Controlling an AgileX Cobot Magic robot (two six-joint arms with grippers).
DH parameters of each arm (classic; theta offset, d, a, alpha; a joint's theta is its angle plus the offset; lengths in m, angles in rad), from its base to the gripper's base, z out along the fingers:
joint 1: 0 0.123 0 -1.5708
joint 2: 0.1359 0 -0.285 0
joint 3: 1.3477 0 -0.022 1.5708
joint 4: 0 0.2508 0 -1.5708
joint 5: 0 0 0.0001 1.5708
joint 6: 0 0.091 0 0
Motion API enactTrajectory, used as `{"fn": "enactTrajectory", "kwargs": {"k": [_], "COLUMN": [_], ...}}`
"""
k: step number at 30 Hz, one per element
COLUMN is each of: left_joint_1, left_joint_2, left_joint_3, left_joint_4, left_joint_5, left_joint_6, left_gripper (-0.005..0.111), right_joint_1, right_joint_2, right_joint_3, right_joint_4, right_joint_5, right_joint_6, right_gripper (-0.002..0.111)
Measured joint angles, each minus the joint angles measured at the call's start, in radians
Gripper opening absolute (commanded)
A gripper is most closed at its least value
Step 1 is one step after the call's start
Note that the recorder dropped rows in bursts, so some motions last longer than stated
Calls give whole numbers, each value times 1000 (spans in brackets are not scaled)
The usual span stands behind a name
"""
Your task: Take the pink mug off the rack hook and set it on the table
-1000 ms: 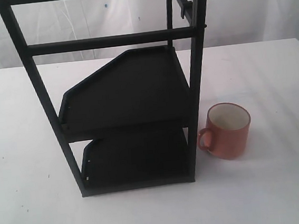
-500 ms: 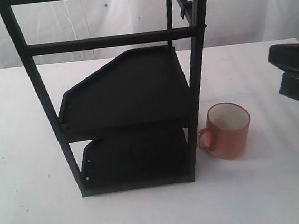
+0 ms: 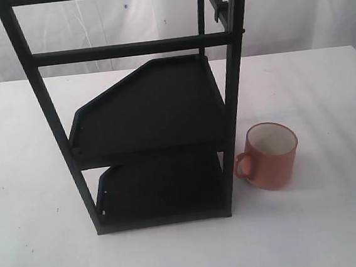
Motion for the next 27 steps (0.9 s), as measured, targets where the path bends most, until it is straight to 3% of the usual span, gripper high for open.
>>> {"fn": "enactTrajectory", "kwargs": {"k": [5,15,27], "left_joint_1": [0,0,0], "left_joint_2": [0,0,0], "left_joint_3": [0,0,0], "left_joint_4": [0,0,0], "left_joint_5": [0,0,0], "left_joint_6": [0,0,0], "left_gripper": [0,0,0], "right_joint_1": [0,4,4], "right_joint_2": [-179,-322,-330], "right_joint_3": [77,124,124], "right_joint_4": [9,105,100], "right_joint_5": [99,214,208], "right_joint_6": [-22,337,347], "right_gripper": [0,0,0]}}
